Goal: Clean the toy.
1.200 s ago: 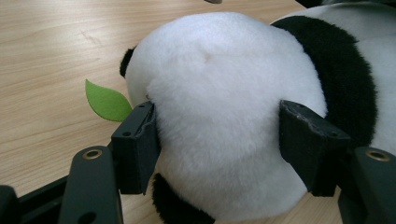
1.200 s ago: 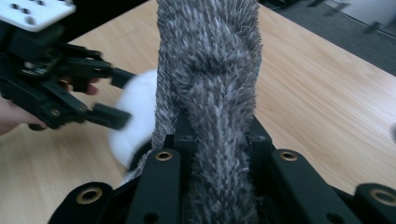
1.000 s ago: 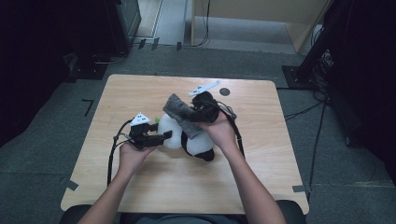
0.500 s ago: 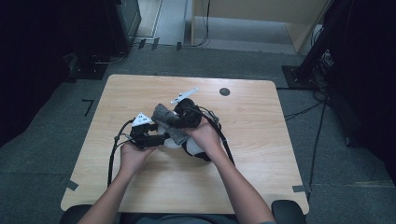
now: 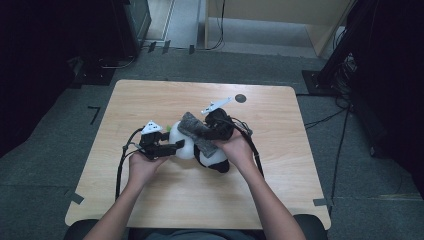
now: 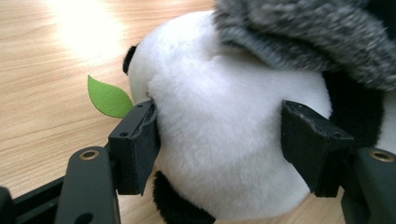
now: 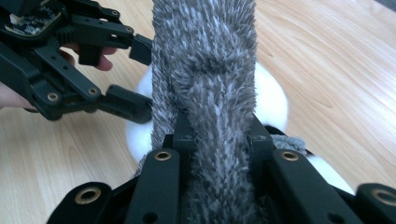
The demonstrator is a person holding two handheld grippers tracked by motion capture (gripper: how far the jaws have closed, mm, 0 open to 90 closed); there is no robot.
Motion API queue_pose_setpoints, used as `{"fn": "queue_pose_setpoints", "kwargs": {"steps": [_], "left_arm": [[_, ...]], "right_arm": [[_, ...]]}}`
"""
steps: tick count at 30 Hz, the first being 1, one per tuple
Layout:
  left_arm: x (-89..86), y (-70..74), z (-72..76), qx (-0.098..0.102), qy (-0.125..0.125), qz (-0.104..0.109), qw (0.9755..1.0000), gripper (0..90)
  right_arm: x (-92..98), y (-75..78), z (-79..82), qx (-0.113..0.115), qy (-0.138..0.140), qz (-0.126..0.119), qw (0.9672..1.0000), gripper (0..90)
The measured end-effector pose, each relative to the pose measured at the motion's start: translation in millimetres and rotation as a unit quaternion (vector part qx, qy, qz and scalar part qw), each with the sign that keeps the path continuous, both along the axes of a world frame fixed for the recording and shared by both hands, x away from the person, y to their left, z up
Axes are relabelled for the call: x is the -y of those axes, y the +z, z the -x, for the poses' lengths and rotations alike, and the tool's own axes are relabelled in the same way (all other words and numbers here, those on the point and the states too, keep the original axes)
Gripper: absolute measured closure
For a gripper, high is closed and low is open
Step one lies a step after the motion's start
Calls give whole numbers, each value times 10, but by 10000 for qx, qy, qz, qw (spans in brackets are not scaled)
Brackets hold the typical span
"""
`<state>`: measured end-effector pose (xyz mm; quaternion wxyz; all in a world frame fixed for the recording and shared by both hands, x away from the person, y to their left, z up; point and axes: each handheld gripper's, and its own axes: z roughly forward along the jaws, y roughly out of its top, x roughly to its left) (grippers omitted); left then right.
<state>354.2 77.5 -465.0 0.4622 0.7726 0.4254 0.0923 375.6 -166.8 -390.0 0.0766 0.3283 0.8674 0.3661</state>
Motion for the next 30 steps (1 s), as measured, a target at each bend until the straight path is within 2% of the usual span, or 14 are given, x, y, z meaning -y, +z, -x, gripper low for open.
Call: {"fn": "queue_pose_setpoints", "kwargs": {"steps": [11,21,26,27,30], "left_arm": [[7,0,1,16,-2,-9,10000,311],[3,-3,-1,4,-10,8,10000,312],[0,-6,-4,-11,0,22,10000,312],[-4,-10,-7,-19,-1,18,10000,312],[-15,-20,-12,-46,16,37,10000,312]], "right_arm": [[367,58,138,179,-205,-160,9995,727],[697,56,232,222,-476,-217,9984,725],[793,63,248,199,-595,-194,9978,726],[800,77,256,156,-615,-245,9977,727],[771,148,272,255,-548,-403,9974,732]]}}
